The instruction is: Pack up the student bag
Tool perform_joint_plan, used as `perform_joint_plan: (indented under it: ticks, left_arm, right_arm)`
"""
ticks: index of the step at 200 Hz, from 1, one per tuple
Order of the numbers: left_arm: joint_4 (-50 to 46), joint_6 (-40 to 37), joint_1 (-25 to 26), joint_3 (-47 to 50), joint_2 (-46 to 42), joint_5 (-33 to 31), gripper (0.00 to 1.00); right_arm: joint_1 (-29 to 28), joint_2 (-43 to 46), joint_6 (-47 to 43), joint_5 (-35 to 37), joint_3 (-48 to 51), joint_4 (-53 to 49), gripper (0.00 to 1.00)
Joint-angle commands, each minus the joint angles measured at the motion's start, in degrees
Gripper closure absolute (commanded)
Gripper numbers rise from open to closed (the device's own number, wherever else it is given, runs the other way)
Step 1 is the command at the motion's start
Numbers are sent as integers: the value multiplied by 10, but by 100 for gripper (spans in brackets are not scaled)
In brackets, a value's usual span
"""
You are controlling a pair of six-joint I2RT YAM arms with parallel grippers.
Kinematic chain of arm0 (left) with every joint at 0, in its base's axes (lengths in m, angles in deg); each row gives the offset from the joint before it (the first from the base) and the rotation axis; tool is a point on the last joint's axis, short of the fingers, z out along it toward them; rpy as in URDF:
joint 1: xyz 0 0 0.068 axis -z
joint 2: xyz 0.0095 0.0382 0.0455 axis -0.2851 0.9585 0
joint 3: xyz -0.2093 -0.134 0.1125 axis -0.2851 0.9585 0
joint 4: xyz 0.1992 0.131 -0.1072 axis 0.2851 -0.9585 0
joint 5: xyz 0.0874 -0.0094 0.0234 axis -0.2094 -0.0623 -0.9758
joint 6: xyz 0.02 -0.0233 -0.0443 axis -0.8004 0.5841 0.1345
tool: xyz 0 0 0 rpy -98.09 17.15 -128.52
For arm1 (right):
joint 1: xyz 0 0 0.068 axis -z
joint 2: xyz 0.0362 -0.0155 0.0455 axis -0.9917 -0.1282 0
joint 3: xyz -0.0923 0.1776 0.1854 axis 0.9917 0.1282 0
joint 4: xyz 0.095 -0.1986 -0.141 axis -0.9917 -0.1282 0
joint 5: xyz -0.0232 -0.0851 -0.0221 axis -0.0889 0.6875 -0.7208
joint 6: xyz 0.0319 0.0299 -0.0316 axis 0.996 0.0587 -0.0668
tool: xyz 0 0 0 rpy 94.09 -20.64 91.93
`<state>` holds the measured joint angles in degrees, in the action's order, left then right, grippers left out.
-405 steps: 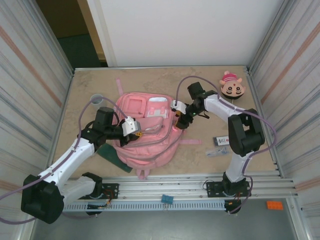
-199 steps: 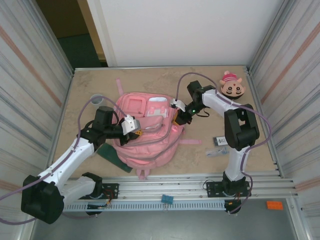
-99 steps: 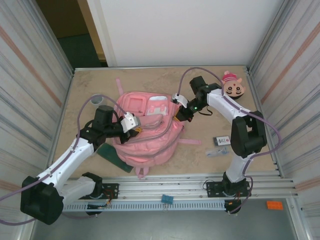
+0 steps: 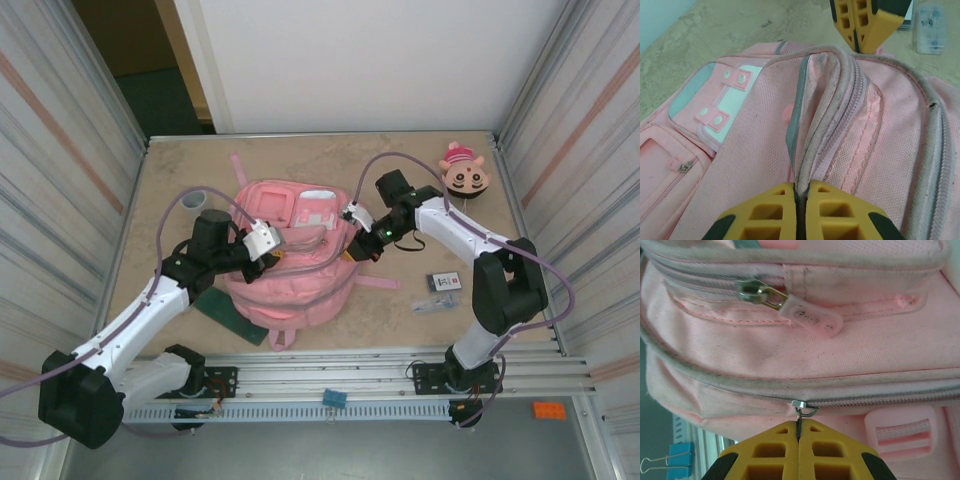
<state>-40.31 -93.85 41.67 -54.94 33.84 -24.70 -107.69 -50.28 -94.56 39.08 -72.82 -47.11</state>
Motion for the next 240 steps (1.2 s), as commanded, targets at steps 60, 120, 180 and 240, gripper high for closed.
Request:
perform_joint_plan:
  ticks: [60,120,180,240]
  left_arm:
    - [69,30,-1,-16,-22,-7,100]
    - [76,82,0,-16,-22,-110,100]
    - [97,151,59,-25,5,-239,100]
    - [134,207,136,-61,72,-304,100]
  right_arm:
    - [11,17,78,-32,51,92,77]
    - [15,90,107,-5,82,99,100]
    - [-84,149,201,78,71,113,100]
    - [-144,176,341,131,85,151,100]
